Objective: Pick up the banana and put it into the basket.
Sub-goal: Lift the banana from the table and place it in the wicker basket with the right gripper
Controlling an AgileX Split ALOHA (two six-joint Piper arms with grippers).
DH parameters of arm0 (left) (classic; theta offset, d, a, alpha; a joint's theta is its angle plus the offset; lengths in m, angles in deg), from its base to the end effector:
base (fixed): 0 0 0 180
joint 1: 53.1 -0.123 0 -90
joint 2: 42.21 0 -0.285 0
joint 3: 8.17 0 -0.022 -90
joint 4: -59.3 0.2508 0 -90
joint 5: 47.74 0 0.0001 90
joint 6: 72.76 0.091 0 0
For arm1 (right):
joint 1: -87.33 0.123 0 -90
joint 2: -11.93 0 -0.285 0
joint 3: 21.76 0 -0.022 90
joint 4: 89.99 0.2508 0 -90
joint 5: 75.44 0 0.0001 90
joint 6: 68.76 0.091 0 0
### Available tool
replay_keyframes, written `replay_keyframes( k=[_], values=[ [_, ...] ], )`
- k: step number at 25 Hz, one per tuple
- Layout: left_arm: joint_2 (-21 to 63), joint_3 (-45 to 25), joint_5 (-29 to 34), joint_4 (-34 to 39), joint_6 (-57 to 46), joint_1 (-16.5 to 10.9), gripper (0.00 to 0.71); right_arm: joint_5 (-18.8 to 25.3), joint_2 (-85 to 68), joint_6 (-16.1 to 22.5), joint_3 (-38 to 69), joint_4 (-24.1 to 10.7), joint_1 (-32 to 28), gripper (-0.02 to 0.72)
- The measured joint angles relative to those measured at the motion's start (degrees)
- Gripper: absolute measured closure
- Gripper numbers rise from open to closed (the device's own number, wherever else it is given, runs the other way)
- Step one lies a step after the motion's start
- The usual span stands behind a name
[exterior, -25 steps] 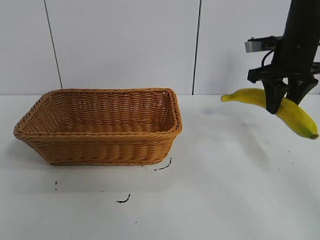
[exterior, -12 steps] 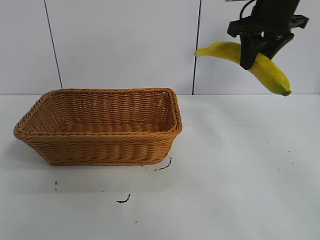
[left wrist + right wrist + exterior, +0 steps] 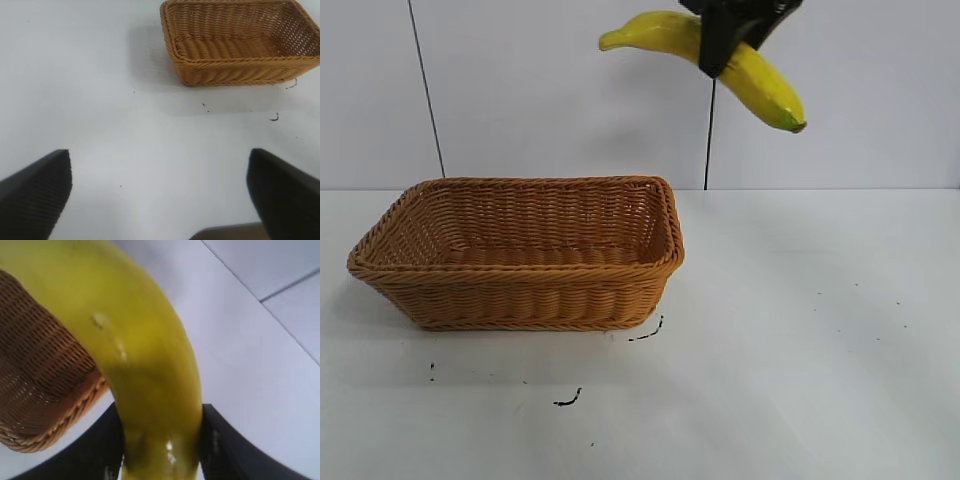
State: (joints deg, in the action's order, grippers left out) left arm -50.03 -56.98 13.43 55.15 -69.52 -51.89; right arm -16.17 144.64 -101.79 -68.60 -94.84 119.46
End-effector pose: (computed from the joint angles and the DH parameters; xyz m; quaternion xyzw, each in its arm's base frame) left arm -0.0048 -0.0057 0.2757 0.0347 0.8550 -0.0270 0.5168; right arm 0.4217 0.2570 0.2980 -0.5215 0.7980 -0.0435 0.2989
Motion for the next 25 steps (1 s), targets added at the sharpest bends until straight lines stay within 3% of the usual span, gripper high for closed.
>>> replay_keyframes(
  k=[3, 8, 18, 25],
  values=[
    [0.0, 0.0, 0.0, 0.0, 0.0, 0.0, 0.02, -5.14, 1.23, -1.03, -0.04, -2.3, 3.26, 0.4],
    [0.0, 0.0, 0.0, 0.0, 0.0, 0.0, 0.02, -10.86, 4.86, -1.41, -0.04, -2.92, 5.24, 0.4],
    [0.0, 0.0, 0.0, 0.0, 0.0, 0.0, 0.02, -15.94, 13.64, -1.41, -0.04, -2.49, 4.93, 0.4],
    [0.0, 0.0, 0.0, 0.0, 0.0, 0.0, 0.02, -16.37, 16.48, -1.41, -0.04, -1.1, 4.93, 0.4]
  ],
)
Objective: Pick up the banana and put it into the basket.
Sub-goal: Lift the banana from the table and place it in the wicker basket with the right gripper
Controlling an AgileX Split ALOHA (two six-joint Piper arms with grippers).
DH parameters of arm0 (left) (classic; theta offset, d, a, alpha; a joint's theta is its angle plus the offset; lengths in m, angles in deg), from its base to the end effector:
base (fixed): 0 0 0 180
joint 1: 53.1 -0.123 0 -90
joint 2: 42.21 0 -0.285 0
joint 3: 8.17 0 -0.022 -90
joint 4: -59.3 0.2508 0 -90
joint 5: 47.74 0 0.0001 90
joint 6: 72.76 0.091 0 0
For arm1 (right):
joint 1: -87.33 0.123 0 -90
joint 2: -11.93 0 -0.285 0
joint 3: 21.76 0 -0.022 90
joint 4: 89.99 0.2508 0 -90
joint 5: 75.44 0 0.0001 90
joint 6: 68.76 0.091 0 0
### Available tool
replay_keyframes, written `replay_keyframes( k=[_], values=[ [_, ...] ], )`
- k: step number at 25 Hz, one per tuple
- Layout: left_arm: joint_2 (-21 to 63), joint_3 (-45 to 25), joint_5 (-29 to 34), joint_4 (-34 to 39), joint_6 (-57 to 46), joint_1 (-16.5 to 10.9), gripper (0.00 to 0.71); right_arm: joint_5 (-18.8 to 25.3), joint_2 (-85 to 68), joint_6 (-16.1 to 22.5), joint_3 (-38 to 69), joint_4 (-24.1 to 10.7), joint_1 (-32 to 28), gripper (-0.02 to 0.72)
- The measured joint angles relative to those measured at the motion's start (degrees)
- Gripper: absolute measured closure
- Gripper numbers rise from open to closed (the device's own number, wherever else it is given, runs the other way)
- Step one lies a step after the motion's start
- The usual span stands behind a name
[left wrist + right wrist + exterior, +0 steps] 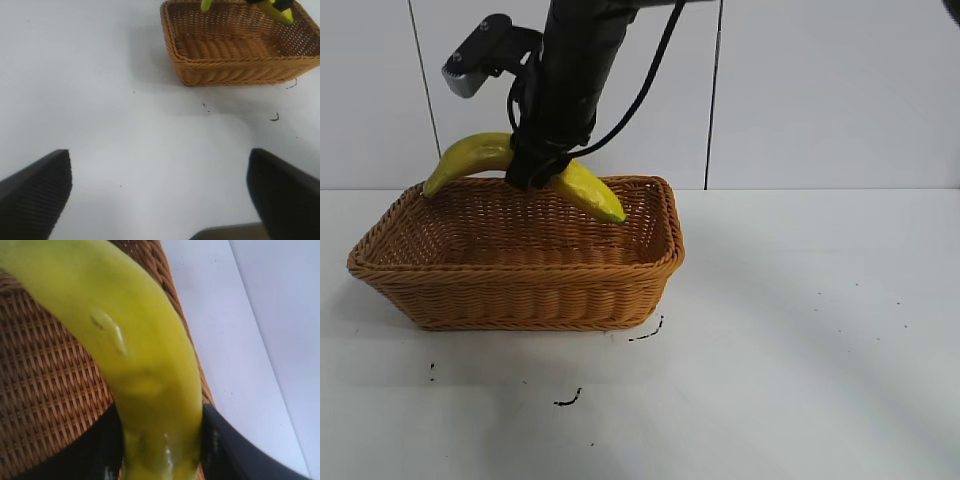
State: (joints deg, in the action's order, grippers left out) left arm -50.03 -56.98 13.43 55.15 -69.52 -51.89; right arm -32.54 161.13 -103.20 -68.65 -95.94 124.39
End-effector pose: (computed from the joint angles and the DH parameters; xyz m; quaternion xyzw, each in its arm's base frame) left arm -0.0048 -0.0057 0.2757 0.0347 0.8550 -0.0270 0.5168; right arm 0.4399 0.3242 0.1625 -0.5777 0.7584 -0.0382 0.2995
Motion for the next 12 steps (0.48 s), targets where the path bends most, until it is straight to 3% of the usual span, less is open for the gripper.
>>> replay_keyframes(
  k=[7, 12],
  values=[
    [0.0, 0.0, 0.0, 0.0, 0.0, 0.0, 0.02, 0.06, 0.63, 0.0, 0.0, 0.12, 0.0, 0.39],
    [0.0, 0.0, 0.0, 0.0, 0.0, 0.0, 0.02, -0.92, 0.63, 0.88, 0.0, 0.28, 0.0, 0.087]
  ],
)
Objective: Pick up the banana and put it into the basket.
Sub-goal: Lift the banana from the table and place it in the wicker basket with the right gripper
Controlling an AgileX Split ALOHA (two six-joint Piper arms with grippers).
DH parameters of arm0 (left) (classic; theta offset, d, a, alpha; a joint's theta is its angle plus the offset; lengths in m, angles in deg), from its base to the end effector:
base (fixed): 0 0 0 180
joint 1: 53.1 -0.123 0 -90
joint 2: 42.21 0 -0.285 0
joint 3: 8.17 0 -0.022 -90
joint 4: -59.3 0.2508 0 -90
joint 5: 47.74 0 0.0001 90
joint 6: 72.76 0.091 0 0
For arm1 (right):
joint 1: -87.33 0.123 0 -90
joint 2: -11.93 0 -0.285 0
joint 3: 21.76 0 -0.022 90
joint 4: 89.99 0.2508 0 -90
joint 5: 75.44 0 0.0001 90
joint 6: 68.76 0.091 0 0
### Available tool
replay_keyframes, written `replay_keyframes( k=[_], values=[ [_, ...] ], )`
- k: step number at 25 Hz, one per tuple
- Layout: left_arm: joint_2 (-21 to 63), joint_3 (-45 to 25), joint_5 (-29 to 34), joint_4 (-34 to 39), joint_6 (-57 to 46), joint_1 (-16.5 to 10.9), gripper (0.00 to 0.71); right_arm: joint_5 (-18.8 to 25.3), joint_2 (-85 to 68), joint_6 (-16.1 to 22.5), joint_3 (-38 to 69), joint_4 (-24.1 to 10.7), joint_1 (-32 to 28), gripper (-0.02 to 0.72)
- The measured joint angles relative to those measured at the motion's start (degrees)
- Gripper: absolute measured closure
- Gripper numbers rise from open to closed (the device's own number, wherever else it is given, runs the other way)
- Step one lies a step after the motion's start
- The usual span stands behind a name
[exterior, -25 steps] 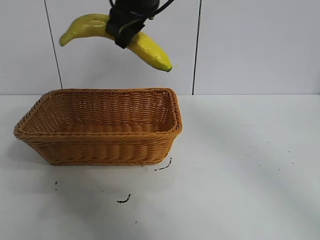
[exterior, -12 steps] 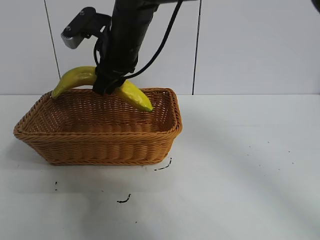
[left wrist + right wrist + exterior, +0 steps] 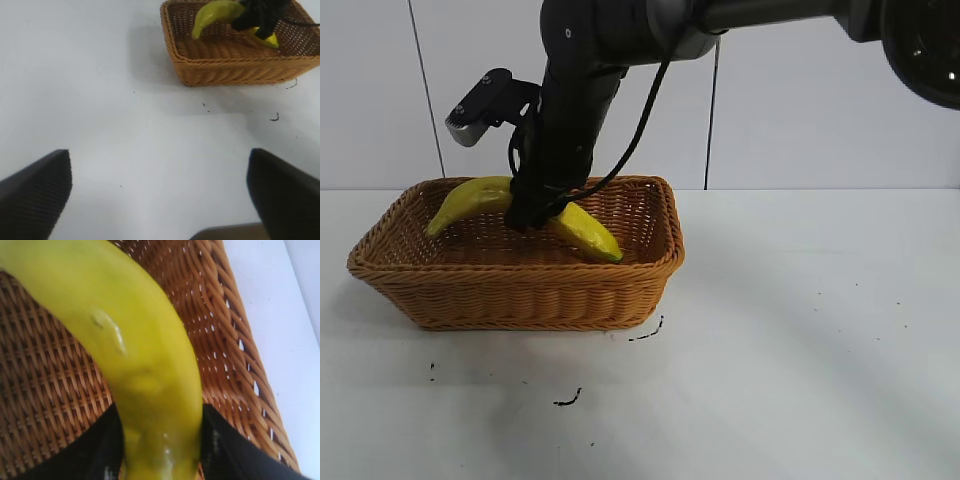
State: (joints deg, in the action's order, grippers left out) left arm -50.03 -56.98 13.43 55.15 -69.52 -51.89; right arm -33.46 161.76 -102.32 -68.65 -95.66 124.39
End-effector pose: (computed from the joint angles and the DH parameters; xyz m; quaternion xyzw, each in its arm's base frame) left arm -0.0048 -0.0057 0.2757 0.0347 0.8550 -0.0270 0.5168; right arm 0.4410 0.3255 0.1573 -0.5709 0.7626 -0.0334 0.3022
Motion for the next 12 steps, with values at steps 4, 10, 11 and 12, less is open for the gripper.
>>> replay_keyframes(
  k=[4, 10, 11, 12],
  values=[
    [0.0, 0.0, 0.0, 0.0, 0.0, 0.0, 0.02, -0.53, -0.21, 2.97, 0.0, -0.15, 0.0, 0.025],
    [0.0, 0.0, 0.0, 0.0, 0.0, 0.0, 0.02, 4.24, -4.51, 19.47, -1.7, -1.61, -0.13, 0.018],
    [0.0, 0.0, 0.0, 0.0, 0.0, 0.0, 0.02, 5.8, -5.53, 22.64, -2.71, -1.67, -0.52, 0.018],
    [0.0, 0.0, 0.0, 0.0, 0.0, 0.0, 0.02, 7.69, -6.42, 25.92, -3.68, -1.67, -1.02, 0.018]
  ],
)
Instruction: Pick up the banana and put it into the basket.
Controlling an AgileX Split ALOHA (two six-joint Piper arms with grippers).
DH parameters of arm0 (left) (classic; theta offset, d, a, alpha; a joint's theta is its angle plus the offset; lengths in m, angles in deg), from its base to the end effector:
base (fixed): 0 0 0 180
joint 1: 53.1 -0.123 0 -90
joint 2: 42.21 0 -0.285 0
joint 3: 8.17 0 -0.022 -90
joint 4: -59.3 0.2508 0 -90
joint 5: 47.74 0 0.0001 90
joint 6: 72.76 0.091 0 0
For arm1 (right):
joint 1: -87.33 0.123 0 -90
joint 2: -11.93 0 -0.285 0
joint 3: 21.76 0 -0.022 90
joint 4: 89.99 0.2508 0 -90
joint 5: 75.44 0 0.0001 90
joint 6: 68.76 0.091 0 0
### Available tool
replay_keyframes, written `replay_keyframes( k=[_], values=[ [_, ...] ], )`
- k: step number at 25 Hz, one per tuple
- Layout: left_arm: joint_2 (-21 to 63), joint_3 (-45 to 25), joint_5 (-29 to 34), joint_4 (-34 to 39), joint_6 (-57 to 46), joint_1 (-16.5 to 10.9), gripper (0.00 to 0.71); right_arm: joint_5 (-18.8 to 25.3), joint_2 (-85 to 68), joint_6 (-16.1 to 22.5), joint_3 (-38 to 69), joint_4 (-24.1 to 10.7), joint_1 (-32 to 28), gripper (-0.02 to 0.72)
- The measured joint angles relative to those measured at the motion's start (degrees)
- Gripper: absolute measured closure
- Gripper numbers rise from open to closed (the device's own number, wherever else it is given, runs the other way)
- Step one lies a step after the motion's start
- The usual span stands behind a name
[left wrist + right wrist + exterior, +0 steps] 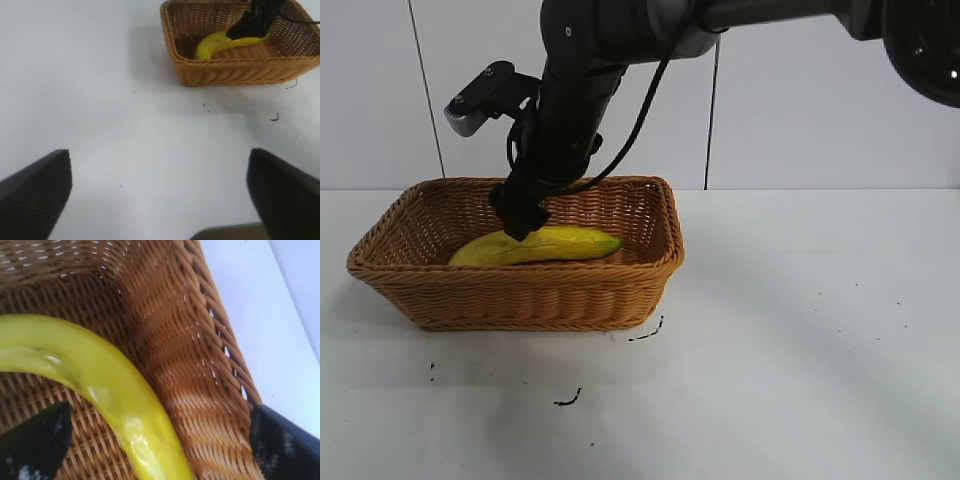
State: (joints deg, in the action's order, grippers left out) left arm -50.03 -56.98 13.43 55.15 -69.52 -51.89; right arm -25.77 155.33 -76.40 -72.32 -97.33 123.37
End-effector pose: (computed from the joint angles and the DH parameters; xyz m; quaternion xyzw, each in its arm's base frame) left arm -0.0048 -0.0057 0.2757 0.0347 0.8550 -0.0270 0.5168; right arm 0.4384 0.3080 0.2308 -0.3734 0.8684 0.0210 0.3255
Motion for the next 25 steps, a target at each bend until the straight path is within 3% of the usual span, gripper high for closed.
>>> replay_keyframes(
  k=[4, 9, 18, 25],
  values=[
    [0.0, 0.0, 0.0, 0.0, 0.0, 0.0, 0.02, 7.82, -1.56, 6.02, -5.6, 2.09, -3.43, 0.016],
    [0.0, 0.0, 0.0, 0.0, 0.0, 0.0, 0.02, 13.82, -1.56, 6.91, -8.34, 6.81, -9.82, 0.015],
    [0.0, 0.0, 0.0, 0.0, 0.0, 0.0, 0.02, 18.1, -1.56, 6.91, -8.34, 6.93, -24.16, 0.015],
    [0.0, 0.0, 0.0, 0.0, 0.0, 0.0, 0.02, 19.69, -1.56, 6.91, -8.34, 6.95, -31.67, 0.019]
  ],
)
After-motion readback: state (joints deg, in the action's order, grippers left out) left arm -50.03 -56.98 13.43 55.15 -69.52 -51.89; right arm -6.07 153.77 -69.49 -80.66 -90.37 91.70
